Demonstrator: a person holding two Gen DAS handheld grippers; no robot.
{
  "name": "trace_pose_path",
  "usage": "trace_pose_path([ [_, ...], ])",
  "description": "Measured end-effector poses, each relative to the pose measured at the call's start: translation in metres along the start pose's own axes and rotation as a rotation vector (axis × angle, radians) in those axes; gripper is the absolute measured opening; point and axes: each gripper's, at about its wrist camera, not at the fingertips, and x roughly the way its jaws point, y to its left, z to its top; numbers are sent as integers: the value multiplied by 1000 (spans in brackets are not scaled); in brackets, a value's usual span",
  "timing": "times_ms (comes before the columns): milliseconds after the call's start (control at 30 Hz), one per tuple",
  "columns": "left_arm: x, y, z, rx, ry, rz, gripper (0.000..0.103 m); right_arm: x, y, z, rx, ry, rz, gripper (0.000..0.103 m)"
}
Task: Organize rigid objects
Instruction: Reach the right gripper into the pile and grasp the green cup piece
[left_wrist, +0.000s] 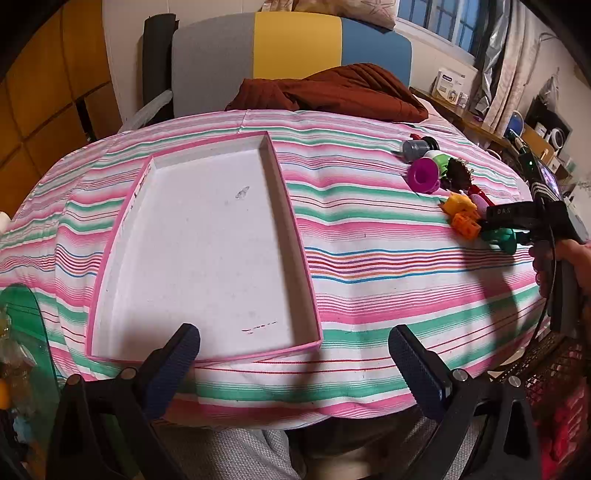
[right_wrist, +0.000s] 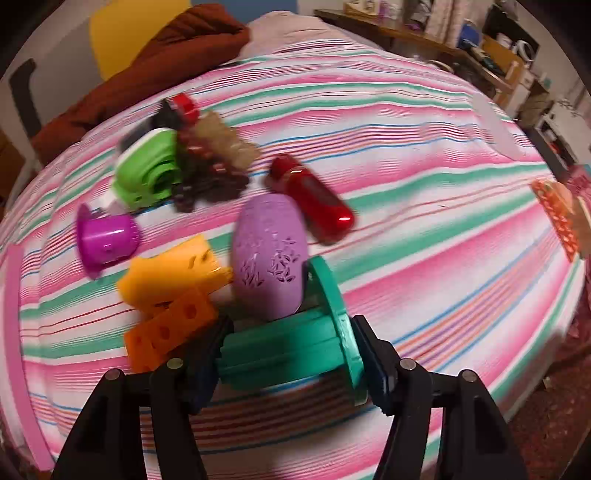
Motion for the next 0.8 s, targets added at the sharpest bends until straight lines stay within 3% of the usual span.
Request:
trace_pose_path([
  [200, 3, -4, 1, 14, 5, 12, 103, 1, 22, 8, -67, 21, 241, 62],
  [333, 3, -8, 6, 24, 1, 24, 103, 11, 34, 25, -94, 41, 352, 60],
  [400, 3, -12, 9, 32, -8, 24, 103, 19, 24, 34, -30, 64, 435, 60],
  [500, 4, -17, 14, 45, -13, 23, 103, 26, -9, 36, 168, 120, 575, 60],
  [667, 11, -30, 22, 63, -1, 21, 103, 19, -46, 35, 283, 87, 551, 64],
  [800, 17, -40, 28, 65, 9, 13, 103, -2, -63, 33, 237, -15, 355, 64],
])
